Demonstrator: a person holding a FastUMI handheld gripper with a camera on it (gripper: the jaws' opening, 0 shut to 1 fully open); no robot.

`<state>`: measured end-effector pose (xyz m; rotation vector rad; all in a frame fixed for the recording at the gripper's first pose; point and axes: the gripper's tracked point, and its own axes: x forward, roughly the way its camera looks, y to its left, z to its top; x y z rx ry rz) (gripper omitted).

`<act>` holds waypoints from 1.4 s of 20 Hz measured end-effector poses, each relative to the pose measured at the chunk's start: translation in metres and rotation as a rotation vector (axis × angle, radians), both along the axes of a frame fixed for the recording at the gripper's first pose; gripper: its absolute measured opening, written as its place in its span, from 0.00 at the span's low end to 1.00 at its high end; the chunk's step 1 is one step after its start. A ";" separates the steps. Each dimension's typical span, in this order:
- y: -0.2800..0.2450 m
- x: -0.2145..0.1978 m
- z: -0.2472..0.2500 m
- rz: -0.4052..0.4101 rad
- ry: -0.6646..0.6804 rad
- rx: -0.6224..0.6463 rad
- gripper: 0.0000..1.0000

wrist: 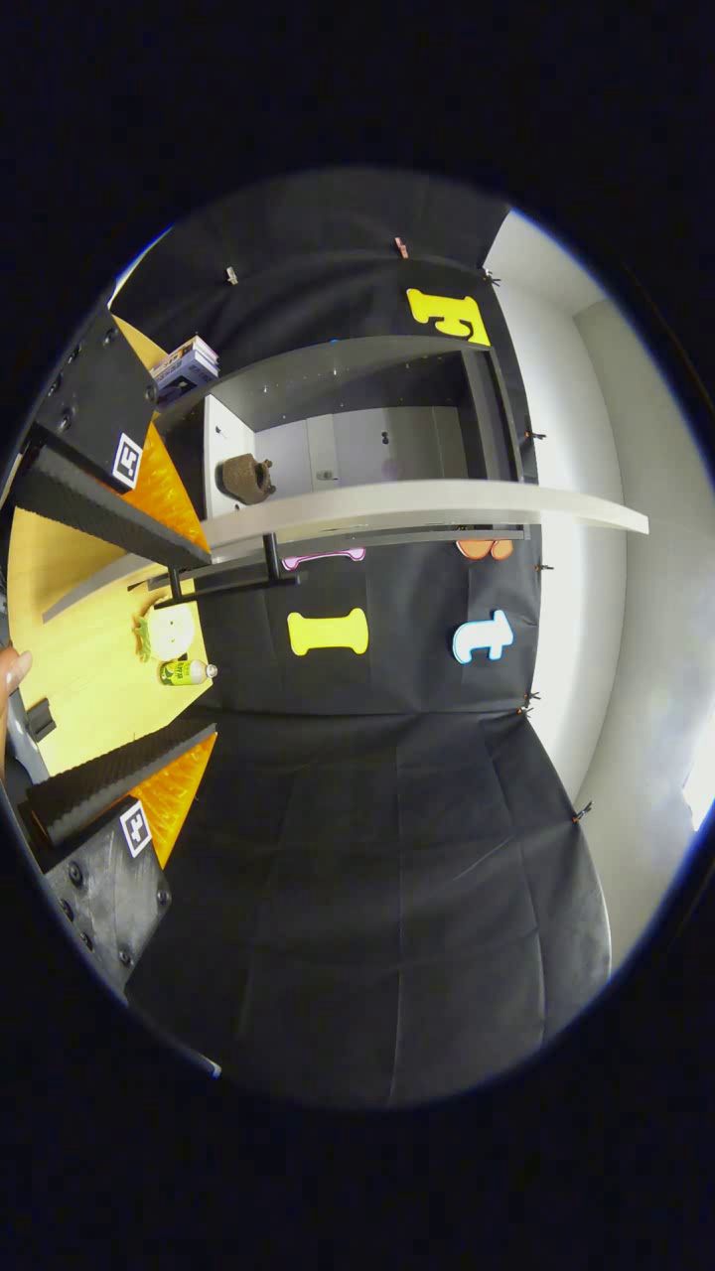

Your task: Open the shoe cabinet door, grab the shoes and put them into the shoe cabinet, then close the shoe cabinet door.

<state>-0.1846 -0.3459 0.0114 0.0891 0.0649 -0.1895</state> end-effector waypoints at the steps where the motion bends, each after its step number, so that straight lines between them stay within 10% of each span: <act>1: -0.003 0.007 -0.001 0.030 0.003 0.004 0.98; 8: 0.006 0.047 -0.011 0.235 0.031 0.019 0.98; 28: 0.139 0.072 -0.015 0.357 0.034 0.044 0.98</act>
